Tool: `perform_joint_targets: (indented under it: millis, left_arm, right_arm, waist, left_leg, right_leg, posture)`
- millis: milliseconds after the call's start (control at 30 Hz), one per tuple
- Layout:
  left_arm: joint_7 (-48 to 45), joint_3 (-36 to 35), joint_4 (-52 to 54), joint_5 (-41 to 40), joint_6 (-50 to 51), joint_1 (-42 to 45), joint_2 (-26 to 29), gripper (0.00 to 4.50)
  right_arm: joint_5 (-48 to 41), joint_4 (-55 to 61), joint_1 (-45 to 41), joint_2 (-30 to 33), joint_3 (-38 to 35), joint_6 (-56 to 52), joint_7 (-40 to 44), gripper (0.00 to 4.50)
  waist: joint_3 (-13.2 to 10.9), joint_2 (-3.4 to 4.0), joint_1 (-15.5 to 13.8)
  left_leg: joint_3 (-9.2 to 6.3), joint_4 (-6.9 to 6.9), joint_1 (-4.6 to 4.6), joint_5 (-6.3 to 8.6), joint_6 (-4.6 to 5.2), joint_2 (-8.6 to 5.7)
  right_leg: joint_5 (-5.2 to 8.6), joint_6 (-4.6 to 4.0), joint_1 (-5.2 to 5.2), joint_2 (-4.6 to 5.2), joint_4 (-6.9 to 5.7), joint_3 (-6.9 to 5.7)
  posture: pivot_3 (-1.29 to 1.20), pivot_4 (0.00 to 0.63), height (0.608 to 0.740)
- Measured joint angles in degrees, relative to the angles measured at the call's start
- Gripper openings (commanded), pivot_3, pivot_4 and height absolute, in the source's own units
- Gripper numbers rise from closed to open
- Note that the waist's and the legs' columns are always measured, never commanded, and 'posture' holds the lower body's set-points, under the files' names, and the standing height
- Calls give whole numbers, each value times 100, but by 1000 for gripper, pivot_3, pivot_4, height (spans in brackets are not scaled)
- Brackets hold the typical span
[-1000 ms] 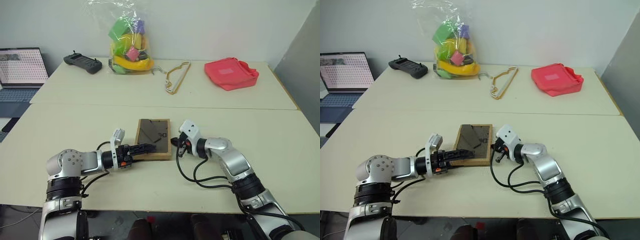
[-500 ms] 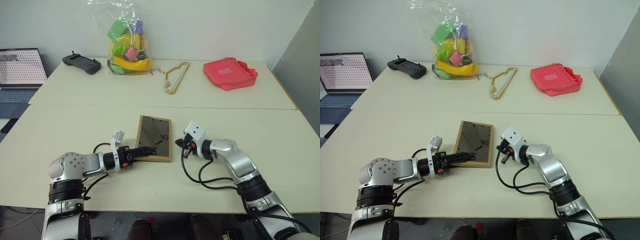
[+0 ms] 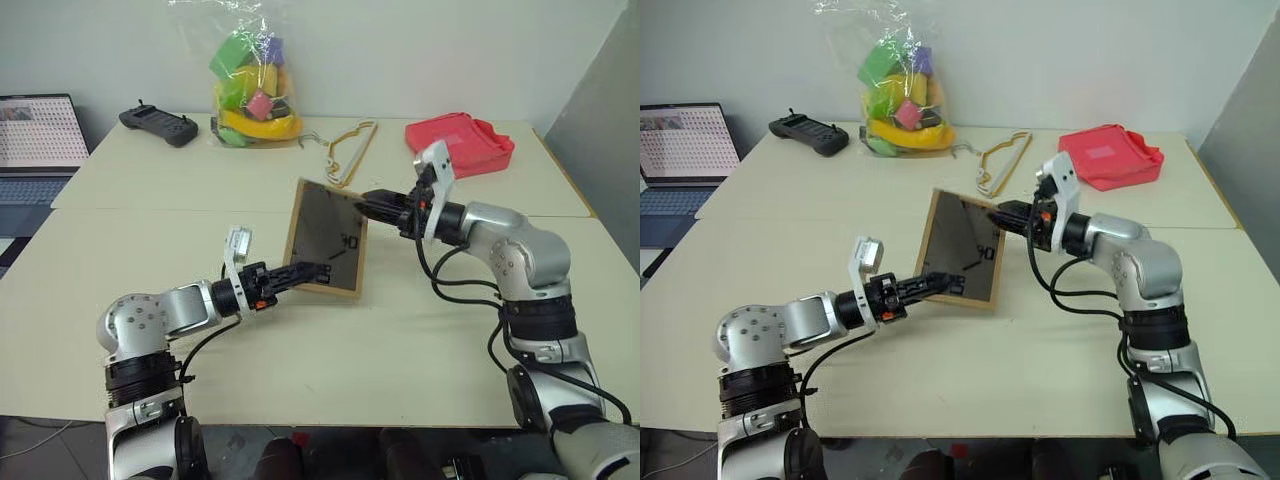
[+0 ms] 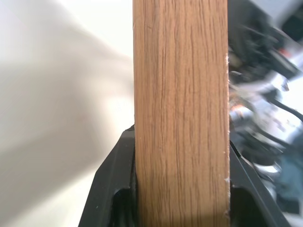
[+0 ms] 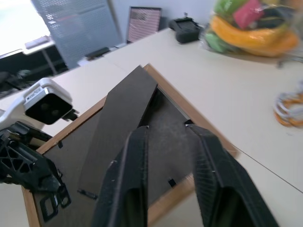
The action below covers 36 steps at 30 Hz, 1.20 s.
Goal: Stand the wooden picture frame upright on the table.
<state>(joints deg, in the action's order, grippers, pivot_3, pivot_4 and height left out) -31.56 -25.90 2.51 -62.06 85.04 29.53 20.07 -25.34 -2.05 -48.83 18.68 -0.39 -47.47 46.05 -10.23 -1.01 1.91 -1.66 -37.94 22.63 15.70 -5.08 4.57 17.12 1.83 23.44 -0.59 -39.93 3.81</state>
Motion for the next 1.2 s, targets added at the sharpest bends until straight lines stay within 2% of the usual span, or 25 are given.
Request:
perform_joint_targets:
  millis: [233, 400, 500, 667, 800, 933, 1000, 1033, 1100, 1200]
  left_arm:
    - [525, -149, 229, -386, 60, -209, -97, 1291]
    - [726, -155, 414, -799, 64, -315, -93, 1291]
    - [860, -164, 446, -1112, 60, -376, -9, 1291]
    - [1265, -112, 430, -1645, 102, -580, 14, 1291]
    - [1882, -99, 254, -2311, 12, -946, 84, 1291]
    - [2657, 282, 143, -3598, -397, -1249, 484, 1291]
    - [3049, 610, 103, -4318, -708, -1402, 726, 1291]
    - [3179, 746, 68, -4586, -846, -1449, 777, 1291]
    - [3234, 893, 9, -4792, -1047, -1466, 770, 1291]
    - [3232, 1019, 15, -4838, -1191, -1454, 770, 1291]
  right_arm:
    - [64, -668, -443, -153, 455, 379, 312, 3609]
    - [-323, -253, -418, -203, 656, 146, 829, 3609]
    - [-783, 368, -254, -15, 665, -273, 1135, 3609]
    - [-1306, 847, 54, 493, 586, -724, 1333, 3609]
    - [-1168, 910, 501, 1182, 364, -484, 1369, 3609]
    - [-218, 801, 1053, 1680, 271, 1176, 1318, 3609]
    - [752, 467, 1402, 1886, 399, 3182, 1255, 3609]
    - [1367, 87, 1565, 1942, 491, 4550, 1115, 3609]
    - [2526, -815, 1606, 1899, 742, 6974, 500, 3609]
    - [3937, -1908, 1374, 1773, 928, 9627, -592, 3609]
  waist:
    - [-1, -1, 8]
    - [-3, -2, -3]
    - [-3, -2, -14]
    - [-3, -3, -19]
    - [-5, -6, -17]
    - [-5, -6, -17]
    - [-5, -6, -21]
    - [-5, -6, -18]
    - [-5, -7, -8]
    - [-6, -5, 25]
  left_leg:
    - [0, 0, 3, 2, 4, 0]
    - [-3, -1, 18, -3, -6, 1]
    - [-6, -2, 17, 1, 2, 0]
    - [-10, -4, 16, 5, 8, -1]
    - [-10, -4, 17, 6, 11, -2]
    - [-8, -3, 15, 6, 11, -2]
    - [-3, -2, 9, 6, 10, -2]
    - [0, -2, 6, 5, 8, -3]
    - [13, -3, -4, 1, 3, -3]
    - [22, 1, -16, -7, -13, -1]
  right_leg:
    - [0, 0, 4, 0, 1, 0]
    - [0, 0, 17, 2, 0, -5]
    - [0, 0, 14, 4, 0, -7]
    - [0, 0, 10, 3, 1, -10]
    - [0, 0, 11, 3, 3, -7]
    - [1, 1, 11, 2, 3, -4]
    - [2, 3, 7, 3, 4, 0]
    - [2, 3, 5, 3, 4, 1]
    - [1, 3, 3, 3, -1, 11]
    - [1, 2, 4, -3, -5, 24]
  posture:
    - [0, 150, 740]
    - [0, 150, 740]
    - [0, 150, 740]
    - [0, 150, 740]
    - [0, 150, 740]
    - [0, 150, 740]
    - [0, 150, 740]
    - [0, 150, 740]
    - [0, 150, 740]
    - [0, 150, 740]
